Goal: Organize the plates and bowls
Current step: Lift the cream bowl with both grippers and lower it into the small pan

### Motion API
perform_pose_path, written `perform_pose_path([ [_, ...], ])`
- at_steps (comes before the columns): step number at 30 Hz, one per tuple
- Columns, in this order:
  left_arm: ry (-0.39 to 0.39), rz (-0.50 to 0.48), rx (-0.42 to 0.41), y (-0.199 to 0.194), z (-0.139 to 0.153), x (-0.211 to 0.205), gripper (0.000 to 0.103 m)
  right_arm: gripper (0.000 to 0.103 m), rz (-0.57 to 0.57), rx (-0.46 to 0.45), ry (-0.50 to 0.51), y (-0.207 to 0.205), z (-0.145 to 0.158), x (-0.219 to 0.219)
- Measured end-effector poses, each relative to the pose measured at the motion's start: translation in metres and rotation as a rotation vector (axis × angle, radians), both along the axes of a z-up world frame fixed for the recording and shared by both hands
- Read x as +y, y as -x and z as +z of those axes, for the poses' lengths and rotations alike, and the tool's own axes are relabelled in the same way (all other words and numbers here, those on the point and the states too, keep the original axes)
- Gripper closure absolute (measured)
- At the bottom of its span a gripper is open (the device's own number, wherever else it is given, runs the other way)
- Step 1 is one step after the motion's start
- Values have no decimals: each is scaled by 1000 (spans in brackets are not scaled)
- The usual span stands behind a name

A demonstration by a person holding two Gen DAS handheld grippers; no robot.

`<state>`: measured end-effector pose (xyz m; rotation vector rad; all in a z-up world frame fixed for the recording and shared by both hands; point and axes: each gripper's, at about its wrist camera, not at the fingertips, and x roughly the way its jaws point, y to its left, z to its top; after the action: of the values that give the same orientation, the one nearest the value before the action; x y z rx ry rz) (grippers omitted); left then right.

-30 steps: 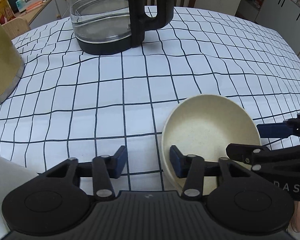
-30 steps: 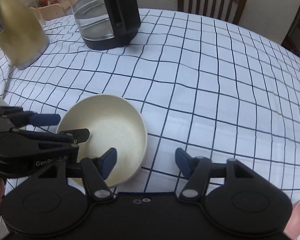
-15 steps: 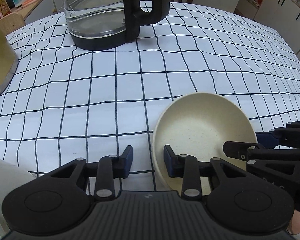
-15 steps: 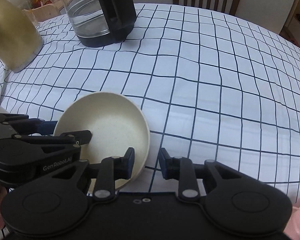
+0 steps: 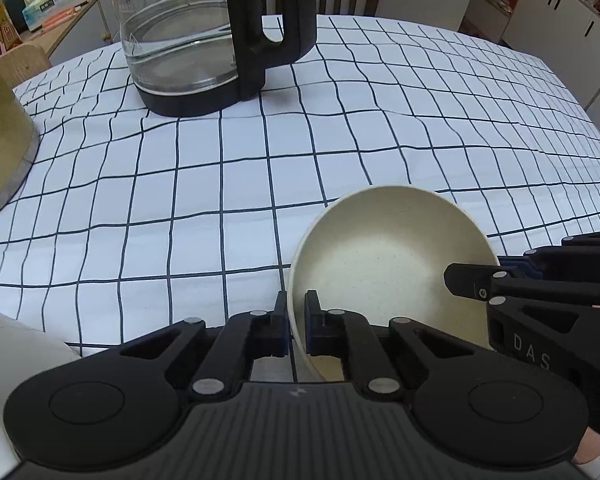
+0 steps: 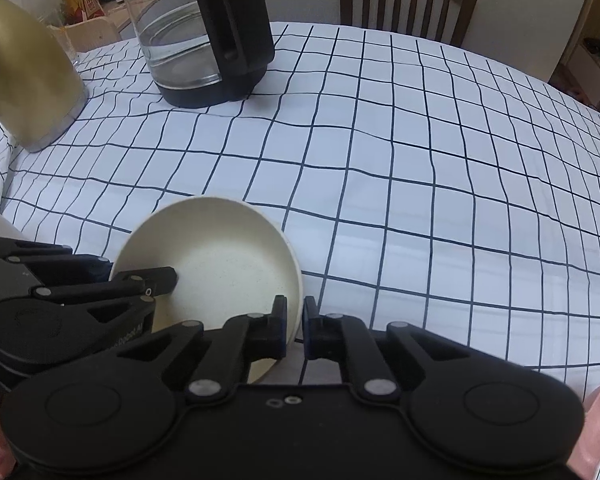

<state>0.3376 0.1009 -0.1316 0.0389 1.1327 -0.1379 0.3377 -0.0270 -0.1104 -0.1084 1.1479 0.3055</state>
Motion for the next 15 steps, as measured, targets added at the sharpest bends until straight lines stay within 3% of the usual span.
perform_pose_path([
  [15,2,-11,-70,51,84,-14,97,95,0,-52,-60,42,74,-25],
])
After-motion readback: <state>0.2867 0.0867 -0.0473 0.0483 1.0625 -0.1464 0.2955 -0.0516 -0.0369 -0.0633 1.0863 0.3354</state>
